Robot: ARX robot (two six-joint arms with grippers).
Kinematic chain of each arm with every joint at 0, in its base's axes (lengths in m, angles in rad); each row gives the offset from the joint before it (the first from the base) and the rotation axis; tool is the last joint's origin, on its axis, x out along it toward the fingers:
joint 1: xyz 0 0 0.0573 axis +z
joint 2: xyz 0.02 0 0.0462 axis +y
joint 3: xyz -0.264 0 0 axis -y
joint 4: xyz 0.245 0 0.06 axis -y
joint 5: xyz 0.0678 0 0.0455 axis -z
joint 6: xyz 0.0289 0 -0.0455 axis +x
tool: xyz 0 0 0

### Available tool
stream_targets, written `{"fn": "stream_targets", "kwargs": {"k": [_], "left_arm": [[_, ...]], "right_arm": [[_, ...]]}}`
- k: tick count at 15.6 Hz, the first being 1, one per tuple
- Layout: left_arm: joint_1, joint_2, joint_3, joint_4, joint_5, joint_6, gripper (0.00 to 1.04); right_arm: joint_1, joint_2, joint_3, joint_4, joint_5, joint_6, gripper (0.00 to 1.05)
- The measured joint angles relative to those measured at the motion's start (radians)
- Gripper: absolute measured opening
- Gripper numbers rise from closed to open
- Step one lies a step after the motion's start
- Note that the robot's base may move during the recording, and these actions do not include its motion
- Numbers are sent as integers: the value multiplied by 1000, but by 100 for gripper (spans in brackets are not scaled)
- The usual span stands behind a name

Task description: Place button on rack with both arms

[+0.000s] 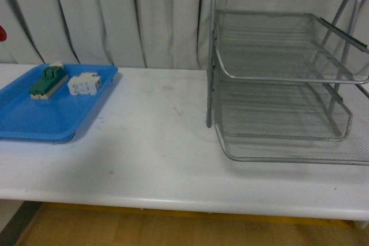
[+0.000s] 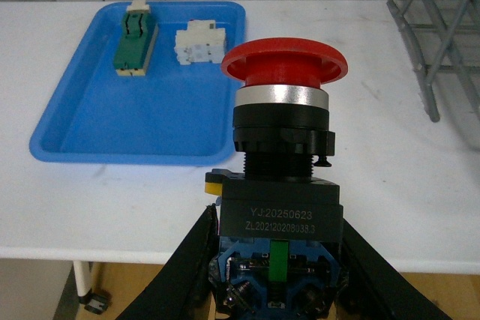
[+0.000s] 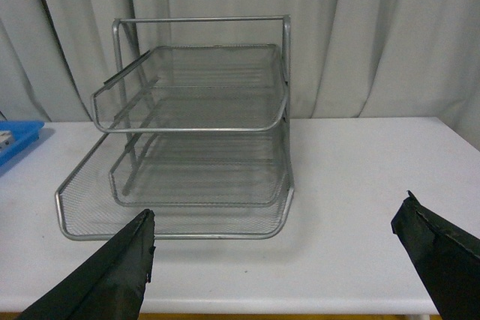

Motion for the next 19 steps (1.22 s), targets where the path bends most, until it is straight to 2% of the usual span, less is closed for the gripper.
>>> {"fn": "stream_targets", "kwargs": {"k": [10, 16, 19], "left_arm": [[-29, 85, 47, 14, -5, -21, 36], [-234, 439, 383, 36, 38, -46, 36], [-327, 596, 470, 12, 71, -43, 36]], "right_arm": [[0, 0, 0, 0, 3, 0, 98], [0, 0, 0, 0, 2, 0, 98], [0, 0, 0, 0, 2, 0, 98]]}}
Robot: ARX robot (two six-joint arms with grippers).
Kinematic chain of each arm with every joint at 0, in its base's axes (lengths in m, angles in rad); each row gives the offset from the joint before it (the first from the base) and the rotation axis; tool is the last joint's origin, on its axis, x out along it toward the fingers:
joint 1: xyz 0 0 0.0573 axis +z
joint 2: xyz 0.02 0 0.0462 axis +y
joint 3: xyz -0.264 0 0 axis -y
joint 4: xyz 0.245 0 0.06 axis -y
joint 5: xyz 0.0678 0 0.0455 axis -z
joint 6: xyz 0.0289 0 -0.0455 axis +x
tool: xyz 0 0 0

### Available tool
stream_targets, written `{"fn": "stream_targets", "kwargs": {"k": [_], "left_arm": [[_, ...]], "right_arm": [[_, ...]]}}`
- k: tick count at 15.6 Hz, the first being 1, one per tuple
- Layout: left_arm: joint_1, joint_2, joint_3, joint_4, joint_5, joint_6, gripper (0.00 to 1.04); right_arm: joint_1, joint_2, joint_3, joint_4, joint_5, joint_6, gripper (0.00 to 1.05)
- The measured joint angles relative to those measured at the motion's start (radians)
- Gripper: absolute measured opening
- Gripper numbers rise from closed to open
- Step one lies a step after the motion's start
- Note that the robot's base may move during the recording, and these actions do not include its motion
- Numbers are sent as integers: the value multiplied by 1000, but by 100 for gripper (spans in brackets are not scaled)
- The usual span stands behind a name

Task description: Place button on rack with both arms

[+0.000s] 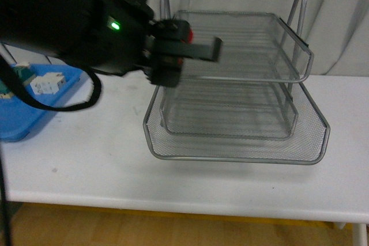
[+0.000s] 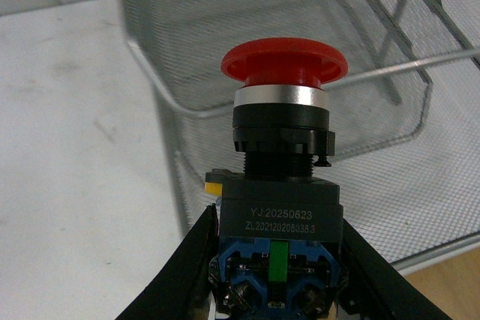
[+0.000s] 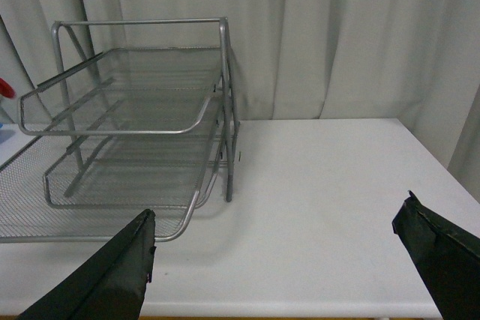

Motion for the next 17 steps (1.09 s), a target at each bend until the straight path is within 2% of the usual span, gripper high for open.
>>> {"fn": "stream_targets", "kwargs": {"k": [2, 8, 17], "left_arm": [[-52, 82, 32, -8, 16, 7, 36], [-104, 251, 167, -58, 56, 29, 36], [-60, 501, 481, -261, 34, 46, 36]], "right_arm": [[0, 0, 0, 0, 0, 0, 98], [0, 0, 0, 0, 0, 0, 98], [0, 0, 0, 0, 0, 0, 98]]}}
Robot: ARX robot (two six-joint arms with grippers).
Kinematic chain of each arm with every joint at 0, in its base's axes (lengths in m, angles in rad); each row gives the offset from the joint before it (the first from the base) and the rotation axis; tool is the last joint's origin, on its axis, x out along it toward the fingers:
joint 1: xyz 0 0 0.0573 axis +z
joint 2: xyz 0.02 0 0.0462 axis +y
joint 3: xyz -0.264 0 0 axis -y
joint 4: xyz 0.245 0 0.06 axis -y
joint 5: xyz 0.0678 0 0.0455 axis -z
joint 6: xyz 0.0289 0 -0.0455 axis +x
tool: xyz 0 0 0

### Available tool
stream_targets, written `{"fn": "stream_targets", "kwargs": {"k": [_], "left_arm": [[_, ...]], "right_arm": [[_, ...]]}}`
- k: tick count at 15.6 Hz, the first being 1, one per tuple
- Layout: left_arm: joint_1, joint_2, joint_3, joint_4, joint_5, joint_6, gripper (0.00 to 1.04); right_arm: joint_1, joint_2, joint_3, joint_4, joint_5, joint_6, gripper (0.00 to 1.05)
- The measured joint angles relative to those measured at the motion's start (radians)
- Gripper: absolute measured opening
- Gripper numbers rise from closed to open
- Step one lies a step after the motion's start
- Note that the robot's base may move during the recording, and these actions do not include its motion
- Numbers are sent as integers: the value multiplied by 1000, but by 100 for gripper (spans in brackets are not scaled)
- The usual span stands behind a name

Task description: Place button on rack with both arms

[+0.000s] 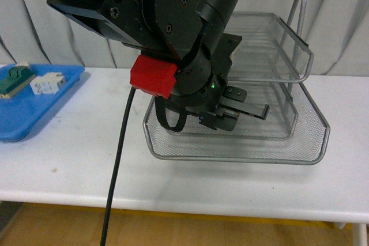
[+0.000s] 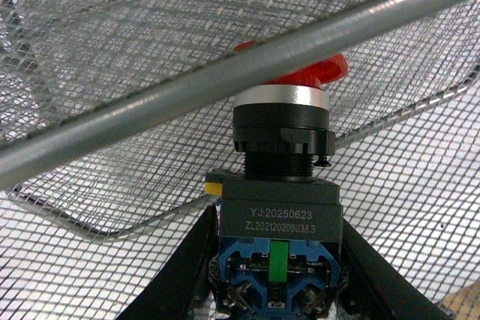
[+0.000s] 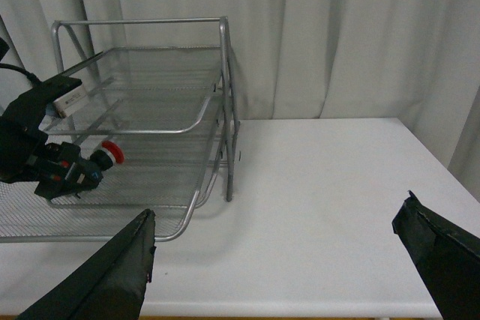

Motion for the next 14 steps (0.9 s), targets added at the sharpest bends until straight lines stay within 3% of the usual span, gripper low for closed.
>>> {"fn": "stream_targets", "kwargs": {"k": [1, 6, 7, 10, 12, 14], "left_arm": [[3, 11, 20, -7, 0, -29, 38], [-17, -20, 14, 43, 52, -113, 93], [-21, -50, -16, 53, 51, -112, 100], [-21, -202, -156, 119, 51, -119, 98], [-24, -361, -323, 252, 25, -117, 98], [-44, -548, -500, 325, -43, -85, 98]], "right_arm": [[0, 0, 0, 0, 0, 0, 98], [0, 0, 0, 0, 0, 0, 98], [0, 0, 0, 0, 0, 0, 98], [0, 0, 0, 0, 0, 0, 98], [0, 0, 0, 0, 0, 0, 98], [0, 0, 0, 0, 0, 0, 98]]}}
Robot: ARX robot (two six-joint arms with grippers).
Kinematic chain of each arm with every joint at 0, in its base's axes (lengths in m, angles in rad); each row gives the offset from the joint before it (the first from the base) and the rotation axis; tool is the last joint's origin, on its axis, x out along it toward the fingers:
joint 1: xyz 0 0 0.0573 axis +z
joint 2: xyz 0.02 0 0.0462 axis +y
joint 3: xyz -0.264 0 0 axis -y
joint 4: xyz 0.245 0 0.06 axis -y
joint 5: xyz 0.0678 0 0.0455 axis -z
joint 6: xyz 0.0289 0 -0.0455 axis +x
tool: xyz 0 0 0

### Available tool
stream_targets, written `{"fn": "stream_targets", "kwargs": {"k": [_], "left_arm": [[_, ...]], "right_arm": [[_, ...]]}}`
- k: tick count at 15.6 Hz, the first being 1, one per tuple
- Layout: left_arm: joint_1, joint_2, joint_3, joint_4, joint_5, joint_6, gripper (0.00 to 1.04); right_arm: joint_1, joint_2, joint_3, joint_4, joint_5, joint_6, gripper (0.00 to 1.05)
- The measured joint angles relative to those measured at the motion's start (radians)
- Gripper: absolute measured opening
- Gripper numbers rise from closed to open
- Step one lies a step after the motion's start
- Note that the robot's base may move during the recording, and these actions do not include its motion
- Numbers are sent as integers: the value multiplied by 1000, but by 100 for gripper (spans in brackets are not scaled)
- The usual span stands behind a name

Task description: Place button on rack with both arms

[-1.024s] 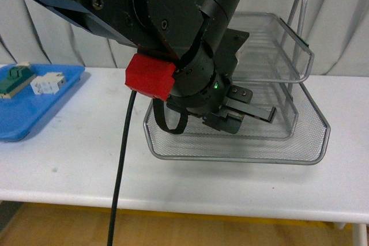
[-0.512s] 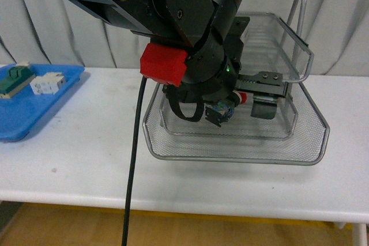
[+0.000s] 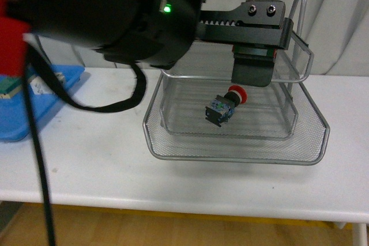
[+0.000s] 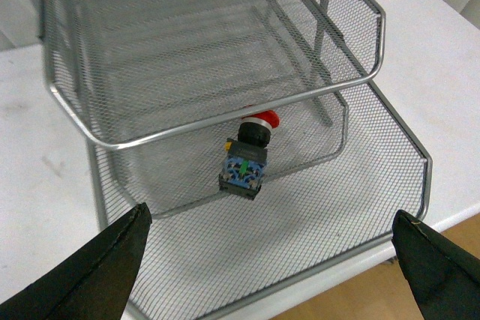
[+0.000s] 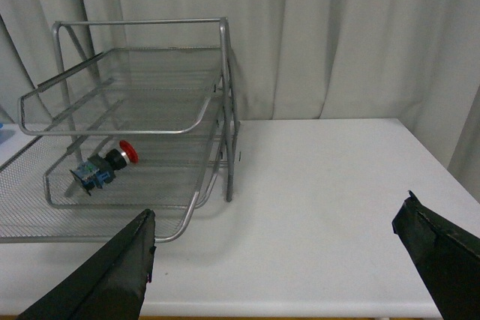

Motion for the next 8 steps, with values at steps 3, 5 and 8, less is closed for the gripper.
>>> {"fn": "stream_targets", "kwargs": {"k": [3, 5, 8], "left_arm": [[31, -274, -349, 341, -256, 54, 85], [205, -546, -631, 509, -310, 82, 62], [465, -910, -821, 312, -32, 90, 26]], "right_arm": [[0, 0, 0, 0, -2, 0, 98], [0, 0, 0, 0, -1, 0, 98], [0, 0, 0, 0, -2, 0, 98]]}}
